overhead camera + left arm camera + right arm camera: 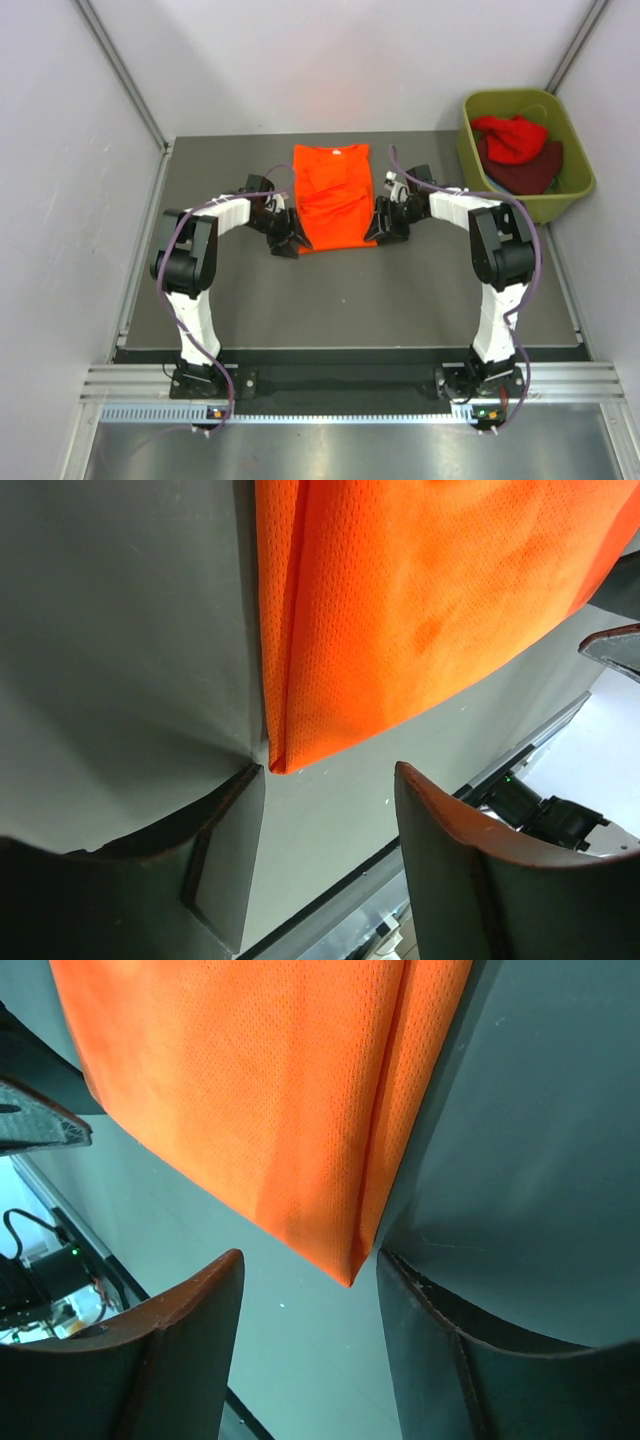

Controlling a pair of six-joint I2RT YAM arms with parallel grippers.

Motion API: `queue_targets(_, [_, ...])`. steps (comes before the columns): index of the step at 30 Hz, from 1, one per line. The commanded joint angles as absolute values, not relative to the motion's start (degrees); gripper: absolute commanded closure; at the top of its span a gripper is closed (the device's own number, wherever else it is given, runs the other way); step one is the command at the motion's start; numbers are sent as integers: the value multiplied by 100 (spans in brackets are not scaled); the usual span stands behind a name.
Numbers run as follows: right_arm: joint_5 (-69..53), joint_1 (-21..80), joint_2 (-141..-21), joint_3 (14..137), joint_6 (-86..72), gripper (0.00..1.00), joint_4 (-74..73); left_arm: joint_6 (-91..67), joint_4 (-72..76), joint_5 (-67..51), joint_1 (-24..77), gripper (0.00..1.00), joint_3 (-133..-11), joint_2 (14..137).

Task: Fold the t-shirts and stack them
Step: Fold the tshirt

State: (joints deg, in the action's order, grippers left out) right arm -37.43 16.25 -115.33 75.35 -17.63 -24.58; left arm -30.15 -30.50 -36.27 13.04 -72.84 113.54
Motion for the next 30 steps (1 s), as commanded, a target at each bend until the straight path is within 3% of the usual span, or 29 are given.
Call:
queue_targets(1, [-3770, 1626, -11672, 7462, -1775, 44, -2215, -3015, -2839, -3507, 1301, 44, -7251, 11408])
queue_targets(4, [-3771, 1626, -11724, 7462, -1802, 53, -2180, -3023, -2795, -3516, 1301, 53, -7269, 11452])
queue_targets(11, [-3805, 1635, -11725, 7383, -1846, 86, -2162, -3067, -2716, -3604, 1310, 71, -7269, 11514])
queue_targets(15, [-3858, 1617, -11558, 7330, -1811, 99, -2215, -3050, -2716, -3709, 1310, 100, -7295, 11461])
queue_targets(30, [-3981, 1617, -10073, 7198, -1890, 100, -2470, -2698, -2927, -4245, 1318, 100, -7550, 10302])
